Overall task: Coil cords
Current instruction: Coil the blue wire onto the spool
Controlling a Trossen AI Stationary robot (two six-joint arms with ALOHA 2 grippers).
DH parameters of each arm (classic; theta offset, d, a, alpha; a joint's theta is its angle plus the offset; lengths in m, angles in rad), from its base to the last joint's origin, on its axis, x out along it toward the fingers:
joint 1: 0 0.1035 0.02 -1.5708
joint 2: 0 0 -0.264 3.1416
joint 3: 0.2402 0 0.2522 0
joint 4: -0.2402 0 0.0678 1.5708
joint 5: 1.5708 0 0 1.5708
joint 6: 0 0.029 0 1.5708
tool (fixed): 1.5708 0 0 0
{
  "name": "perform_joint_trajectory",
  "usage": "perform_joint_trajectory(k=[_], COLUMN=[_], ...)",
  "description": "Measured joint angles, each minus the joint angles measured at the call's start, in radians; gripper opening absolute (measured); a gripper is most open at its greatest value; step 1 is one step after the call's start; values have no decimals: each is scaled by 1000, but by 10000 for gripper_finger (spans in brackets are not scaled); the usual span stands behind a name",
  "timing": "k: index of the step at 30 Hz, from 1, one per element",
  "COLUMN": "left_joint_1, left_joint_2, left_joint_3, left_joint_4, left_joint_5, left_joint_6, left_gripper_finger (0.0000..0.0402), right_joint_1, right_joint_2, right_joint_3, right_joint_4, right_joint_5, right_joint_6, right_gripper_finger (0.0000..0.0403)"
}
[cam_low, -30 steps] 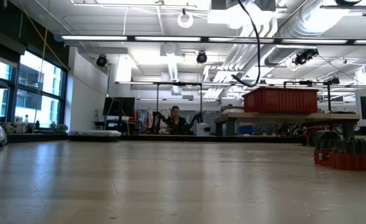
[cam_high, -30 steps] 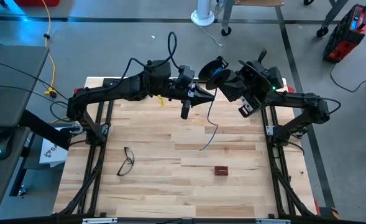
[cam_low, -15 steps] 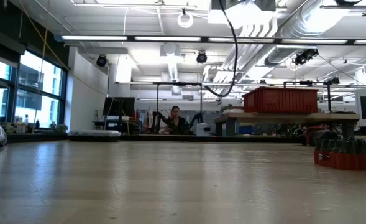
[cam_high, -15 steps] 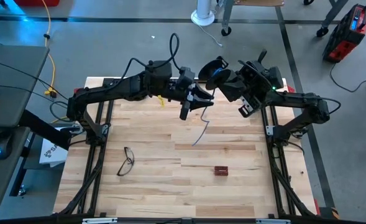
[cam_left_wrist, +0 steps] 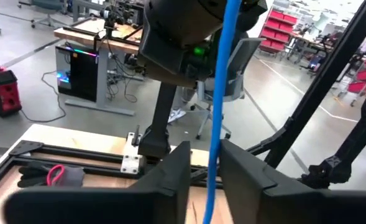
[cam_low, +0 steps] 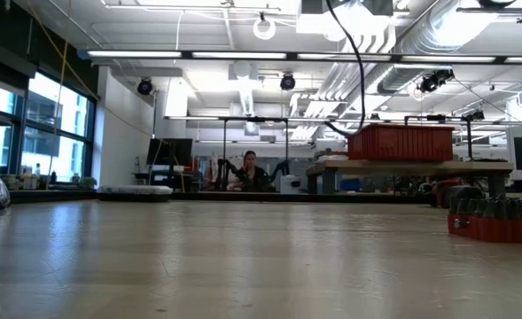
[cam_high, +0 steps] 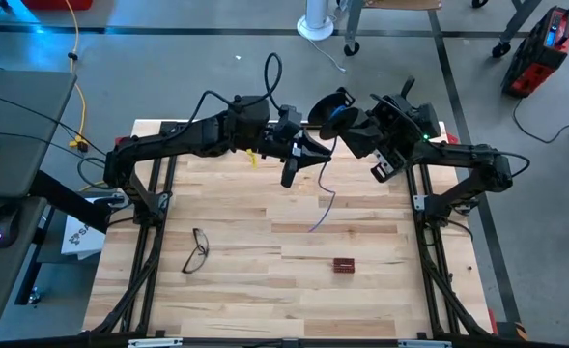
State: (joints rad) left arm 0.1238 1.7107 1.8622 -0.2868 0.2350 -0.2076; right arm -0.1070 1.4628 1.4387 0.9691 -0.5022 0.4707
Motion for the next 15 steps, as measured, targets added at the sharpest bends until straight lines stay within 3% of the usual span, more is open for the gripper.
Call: perform_joint_trajectory(k=[4, 11, 15], left_joint_1=[0, -8, -6], left_joint_2=[0, 0, 0], left_joint_3=[0, 0, 0], left_joint_4=[0, -2, -5], left_joint_5=[19, 22, 22], left_joint_6=[-8, 0, -2], left_gripper_finger=[40, 38, 11], right_joint_1=[0, 0, 0], right_joint_2=[0, 0, 0], right_joint_3=[0, 0, 0], right_joint_4=[0, 0, 0], right_joint_5=[0, -3, -3], right_joint_6=[0, 0, 0], right_gripper_finger=[0, 0, 0])
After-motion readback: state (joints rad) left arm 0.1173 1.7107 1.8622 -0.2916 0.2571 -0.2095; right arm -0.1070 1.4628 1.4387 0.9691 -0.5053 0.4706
